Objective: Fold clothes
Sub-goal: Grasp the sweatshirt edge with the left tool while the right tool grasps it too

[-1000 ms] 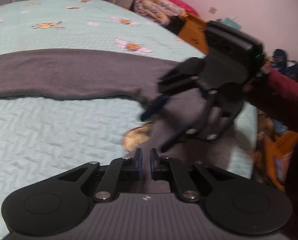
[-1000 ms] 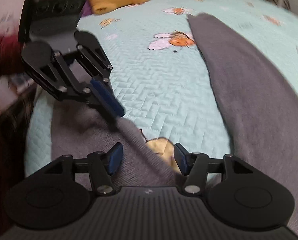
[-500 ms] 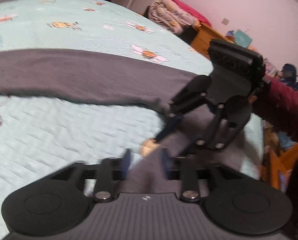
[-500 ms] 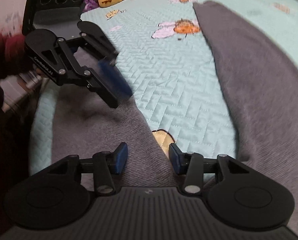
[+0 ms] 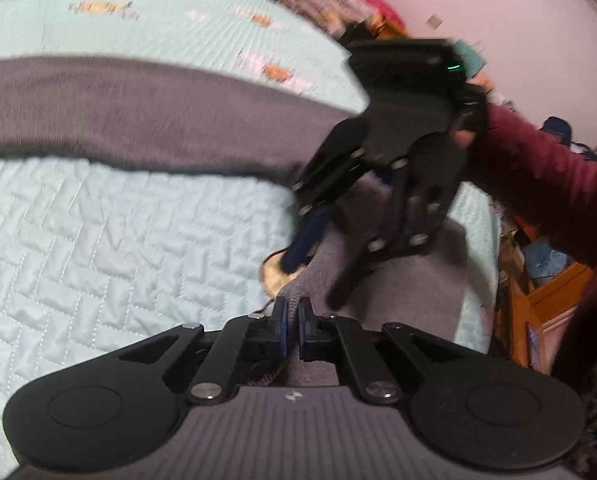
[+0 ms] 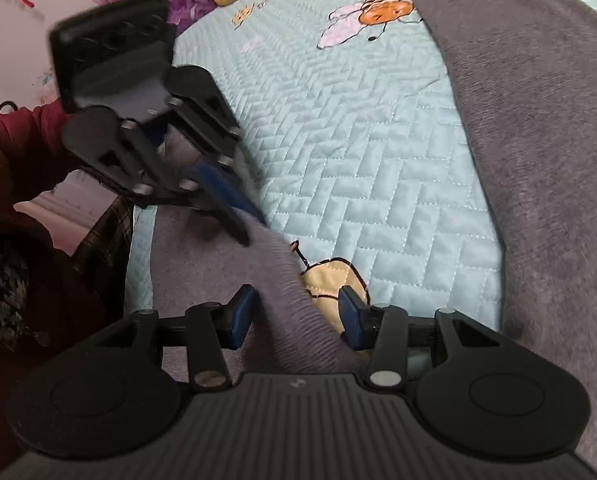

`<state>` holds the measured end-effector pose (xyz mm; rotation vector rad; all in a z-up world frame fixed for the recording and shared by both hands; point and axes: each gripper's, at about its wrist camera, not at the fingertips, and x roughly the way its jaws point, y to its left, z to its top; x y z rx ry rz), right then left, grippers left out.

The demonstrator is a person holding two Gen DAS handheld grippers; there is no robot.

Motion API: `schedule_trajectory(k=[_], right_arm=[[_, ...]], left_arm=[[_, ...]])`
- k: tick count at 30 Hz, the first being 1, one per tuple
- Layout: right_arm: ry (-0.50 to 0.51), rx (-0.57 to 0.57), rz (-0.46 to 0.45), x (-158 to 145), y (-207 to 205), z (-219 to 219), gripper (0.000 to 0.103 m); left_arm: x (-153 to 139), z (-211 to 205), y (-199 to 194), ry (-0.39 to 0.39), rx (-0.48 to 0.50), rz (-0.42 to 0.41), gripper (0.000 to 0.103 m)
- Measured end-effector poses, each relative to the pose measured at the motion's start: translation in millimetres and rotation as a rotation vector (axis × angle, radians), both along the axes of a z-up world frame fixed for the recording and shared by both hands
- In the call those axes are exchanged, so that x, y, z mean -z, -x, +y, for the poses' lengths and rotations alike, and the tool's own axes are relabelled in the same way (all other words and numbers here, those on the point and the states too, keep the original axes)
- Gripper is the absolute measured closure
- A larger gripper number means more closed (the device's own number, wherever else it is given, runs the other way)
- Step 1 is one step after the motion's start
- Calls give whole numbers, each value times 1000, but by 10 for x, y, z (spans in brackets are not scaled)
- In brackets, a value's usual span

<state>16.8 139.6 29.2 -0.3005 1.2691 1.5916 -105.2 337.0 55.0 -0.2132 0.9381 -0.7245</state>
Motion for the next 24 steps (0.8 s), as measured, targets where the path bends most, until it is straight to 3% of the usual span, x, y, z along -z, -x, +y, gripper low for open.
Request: schedule_trajectory(k=[4,5,6,10,15,22,24], right_arm=[[-37,-18,-80,-128,165,-21,58],[-59,-16,-104,-177,235,-59,62],[-77,-11,-141,-222,318,-102,77],[-124,-30,-317,-379,728,-290,92],[-132,-71,-424,-362,1107,-474,92],[-163,-39,-442,-259,1189,-525,92],[-170,-34,-444,-265,1196,-532,92]], left_arm=[[-114,-56,168,7,17,-57,101],[-118,-73,186,20,20,-57,100],[-114,-87,203,32,26,-54,101],[-53,-115,249,70,49,-23,100],[62,-201,304,108,93,49,99],[12,-96,272,180,44,89,96],[-19,-71,209,179,25,84,86]])
